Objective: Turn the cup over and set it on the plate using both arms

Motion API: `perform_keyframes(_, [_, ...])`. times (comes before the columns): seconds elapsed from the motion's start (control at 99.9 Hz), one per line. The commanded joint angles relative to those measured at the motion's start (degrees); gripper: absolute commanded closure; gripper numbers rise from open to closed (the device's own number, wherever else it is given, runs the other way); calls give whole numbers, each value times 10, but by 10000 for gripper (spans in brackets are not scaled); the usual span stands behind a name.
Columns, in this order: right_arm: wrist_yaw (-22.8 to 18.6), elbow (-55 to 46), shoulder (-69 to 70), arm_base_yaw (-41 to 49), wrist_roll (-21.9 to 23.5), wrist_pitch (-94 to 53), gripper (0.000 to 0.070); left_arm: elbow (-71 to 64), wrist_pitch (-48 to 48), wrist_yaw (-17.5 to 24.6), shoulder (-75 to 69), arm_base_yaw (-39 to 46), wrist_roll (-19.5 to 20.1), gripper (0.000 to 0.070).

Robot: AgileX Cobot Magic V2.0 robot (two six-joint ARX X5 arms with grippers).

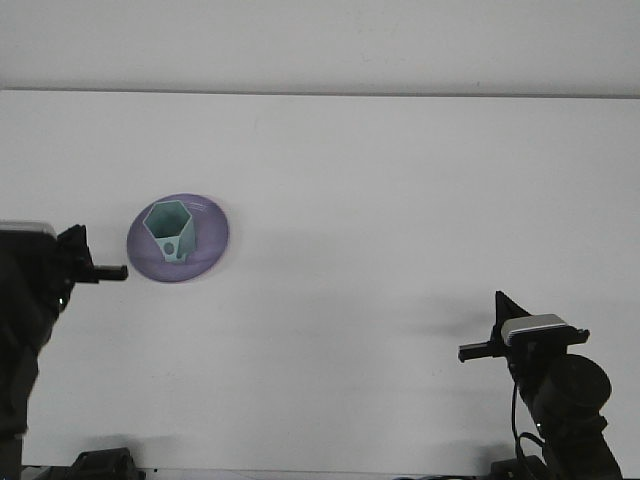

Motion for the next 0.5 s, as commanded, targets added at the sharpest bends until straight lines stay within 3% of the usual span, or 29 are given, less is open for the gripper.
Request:
perform_keyframes(0.0, [14, 4, -16, 0, 14, 14, 700, -108, 71, 3, -75, 1, -19, 688])
perform_keyframes(0.16, [29, -8, -78, 0, 14, 20, 700, -265, 138, 13, -221, 0, -34, 688])
perform_keyframes(0.24, [31, -19, -110, 0, 14, 20, 700, -315, 162, 32, -280, 0, -60, 688])
perform_keyframes(0.41, [74, -29, -152, 0, 14, 19, 700, -357, 166, 31, -348, 1, -118, 688])
perform_keyframes(0.491, [89, -29, -158, 0, 14, 18, 700, -357, 176, 31, -350, 1, -121, 688])
